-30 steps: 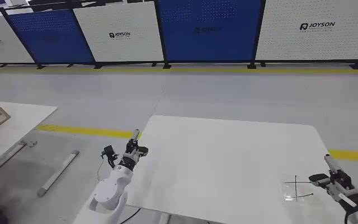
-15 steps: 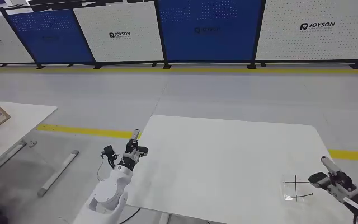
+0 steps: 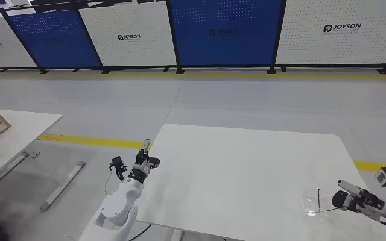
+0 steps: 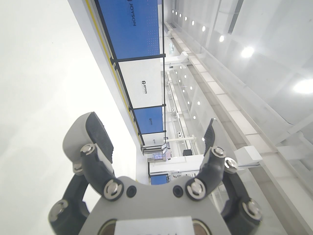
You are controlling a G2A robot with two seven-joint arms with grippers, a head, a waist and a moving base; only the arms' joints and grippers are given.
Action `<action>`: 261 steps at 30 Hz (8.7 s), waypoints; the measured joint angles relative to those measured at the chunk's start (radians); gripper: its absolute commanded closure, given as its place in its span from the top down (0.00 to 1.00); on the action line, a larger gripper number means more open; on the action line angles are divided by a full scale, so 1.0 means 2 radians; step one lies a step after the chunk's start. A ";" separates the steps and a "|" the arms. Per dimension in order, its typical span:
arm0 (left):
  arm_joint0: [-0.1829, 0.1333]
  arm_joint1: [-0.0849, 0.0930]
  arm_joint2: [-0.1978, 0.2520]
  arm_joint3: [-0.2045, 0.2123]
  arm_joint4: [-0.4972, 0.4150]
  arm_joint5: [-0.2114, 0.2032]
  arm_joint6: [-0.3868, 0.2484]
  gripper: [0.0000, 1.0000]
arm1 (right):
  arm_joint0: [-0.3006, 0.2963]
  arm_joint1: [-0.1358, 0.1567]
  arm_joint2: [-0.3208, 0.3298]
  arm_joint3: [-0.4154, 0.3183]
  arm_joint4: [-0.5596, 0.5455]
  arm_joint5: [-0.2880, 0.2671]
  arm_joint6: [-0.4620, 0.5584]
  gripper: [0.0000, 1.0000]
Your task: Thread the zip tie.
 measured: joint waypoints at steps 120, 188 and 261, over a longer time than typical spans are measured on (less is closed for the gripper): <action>0.000 0.000 0.000 0.000 0.000 0.000 0.000 1.00 | 0.174 0.160 -0.282 0.157 -0.173 0.028 0.019 0.25; 0.000 0.000 0.000 0.000 0.000 0.000 0.000 1.00 | 0.065 0.186 -0.150 0.103 -0.037 -0.028 0.006 0.00; 0.000 0.000 0.000 0.000 0.000 0.000 0.000 1.00 | -0.006 0.118 -0.298 -0.131 -0.215 -0.169 -0.359 0.00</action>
